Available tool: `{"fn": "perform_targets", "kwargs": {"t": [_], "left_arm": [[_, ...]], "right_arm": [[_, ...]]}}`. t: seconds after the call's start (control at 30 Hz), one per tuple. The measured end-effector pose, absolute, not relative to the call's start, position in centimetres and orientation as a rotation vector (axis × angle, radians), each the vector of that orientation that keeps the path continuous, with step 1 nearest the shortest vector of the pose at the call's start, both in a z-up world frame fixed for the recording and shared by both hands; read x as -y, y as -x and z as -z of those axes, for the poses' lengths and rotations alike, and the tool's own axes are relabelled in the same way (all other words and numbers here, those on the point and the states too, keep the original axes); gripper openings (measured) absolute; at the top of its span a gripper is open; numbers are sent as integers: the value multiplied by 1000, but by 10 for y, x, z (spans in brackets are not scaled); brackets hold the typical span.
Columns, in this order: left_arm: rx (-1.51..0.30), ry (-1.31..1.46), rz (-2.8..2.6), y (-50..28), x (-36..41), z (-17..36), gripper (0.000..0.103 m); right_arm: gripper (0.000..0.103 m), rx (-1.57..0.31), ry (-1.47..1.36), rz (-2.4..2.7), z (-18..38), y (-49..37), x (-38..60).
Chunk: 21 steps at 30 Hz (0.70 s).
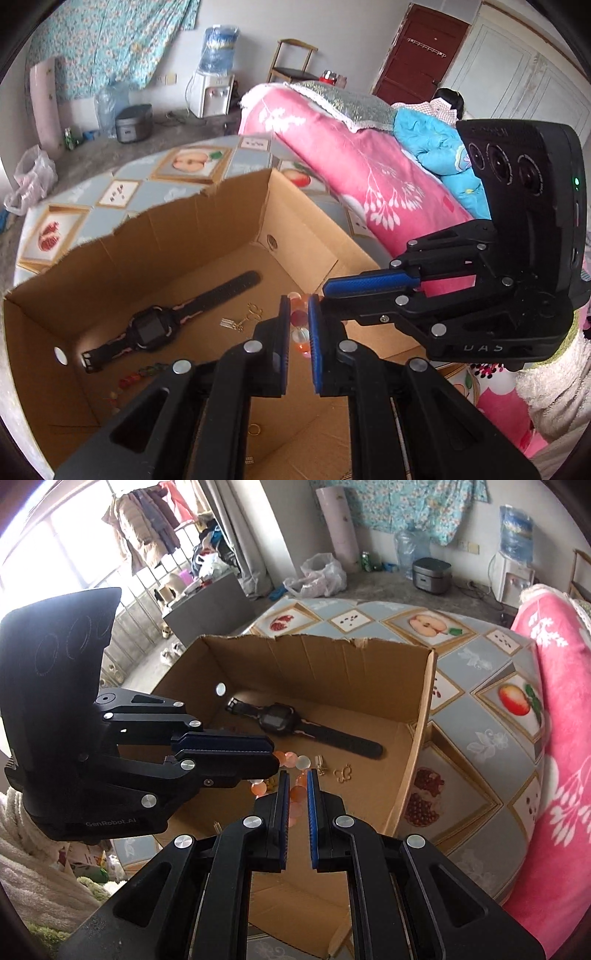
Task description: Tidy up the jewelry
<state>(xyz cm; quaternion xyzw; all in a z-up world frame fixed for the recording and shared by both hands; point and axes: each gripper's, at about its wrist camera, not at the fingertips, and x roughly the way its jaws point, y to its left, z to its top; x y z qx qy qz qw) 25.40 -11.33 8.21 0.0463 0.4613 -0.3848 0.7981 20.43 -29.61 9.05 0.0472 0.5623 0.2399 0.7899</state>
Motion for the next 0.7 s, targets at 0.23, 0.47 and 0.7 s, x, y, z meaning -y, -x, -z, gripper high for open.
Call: {"fn": "perform_targets", "kwargs": {"t": [0.23, 0.47, 0.7], "left_arm": [[-1158, -75, 867, -265, 125, -51, 15], [-1183, -51, 841, -265, 124, -49, 33], [-1028, -67, 779, -248, 102, -85, 48]], "right_arm": [[14, -1287, -54, -513, -82, -203, 300], [25, -1236, -57, -470, -92, -200, 311], [51, -1101, -143, -408, -121, -179, 327]]}}
